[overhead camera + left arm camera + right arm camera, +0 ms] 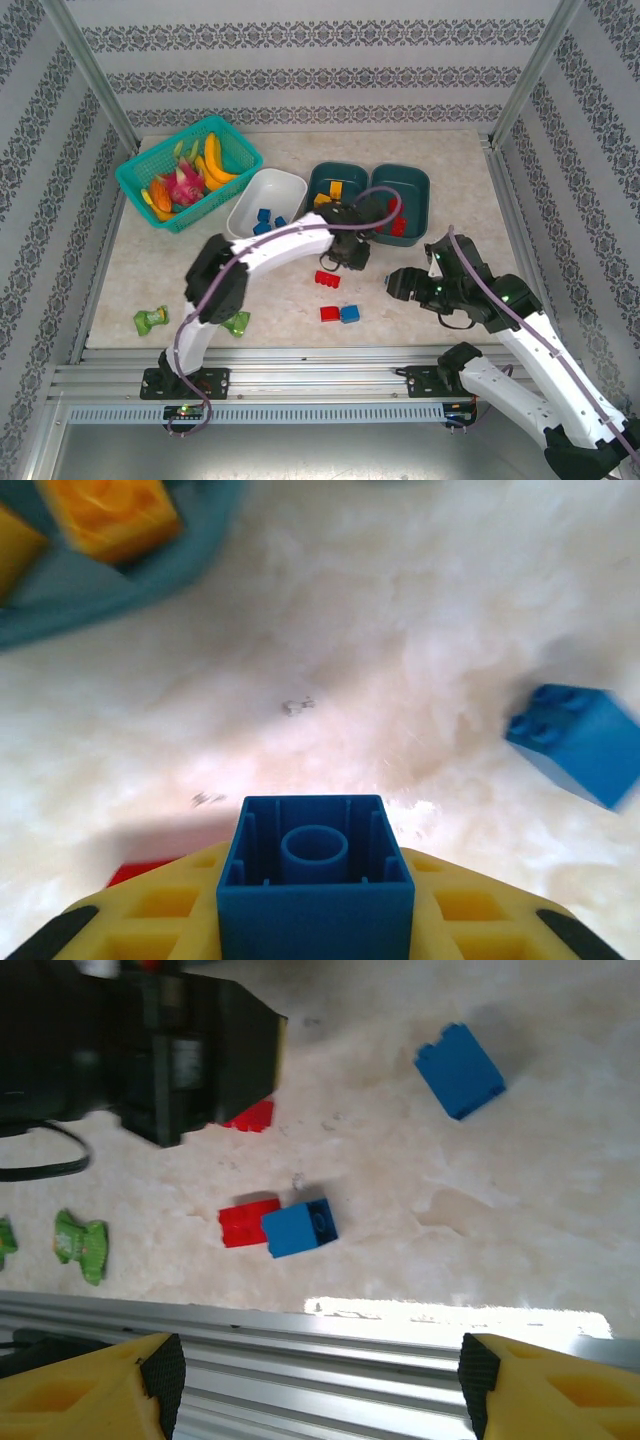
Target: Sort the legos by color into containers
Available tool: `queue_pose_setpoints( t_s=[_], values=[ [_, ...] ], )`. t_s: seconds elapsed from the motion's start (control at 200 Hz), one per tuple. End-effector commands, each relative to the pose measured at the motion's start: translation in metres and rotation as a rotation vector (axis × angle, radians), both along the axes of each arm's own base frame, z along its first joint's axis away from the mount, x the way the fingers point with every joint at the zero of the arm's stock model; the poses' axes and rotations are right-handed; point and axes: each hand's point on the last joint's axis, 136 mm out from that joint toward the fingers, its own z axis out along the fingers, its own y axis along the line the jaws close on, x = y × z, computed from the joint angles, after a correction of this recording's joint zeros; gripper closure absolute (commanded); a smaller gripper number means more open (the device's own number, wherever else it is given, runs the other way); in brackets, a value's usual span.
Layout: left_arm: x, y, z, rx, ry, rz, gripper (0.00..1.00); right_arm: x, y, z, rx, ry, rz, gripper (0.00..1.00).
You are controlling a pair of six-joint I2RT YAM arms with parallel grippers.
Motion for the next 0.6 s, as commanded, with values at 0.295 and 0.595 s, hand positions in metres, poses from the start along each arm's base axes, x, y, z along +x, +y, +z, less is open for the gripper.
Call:
queue_pose_setpoints(
  t_s=[0.295, 0.595],
  values=[
    [0.097, 0.160, 0.046, -0.088, 0.000, 0.344, 0.68, 0.090, 0.118, 0.093, 0.279, -0.402, 0.182, 0.17],
    [0.174, 0.179, -0.003, -0.120, 0.067, 0.383, 0.68, 0.131, 0.159, 0.103, 0.311, -0.387, 0.166, 0.17]
  ],
)
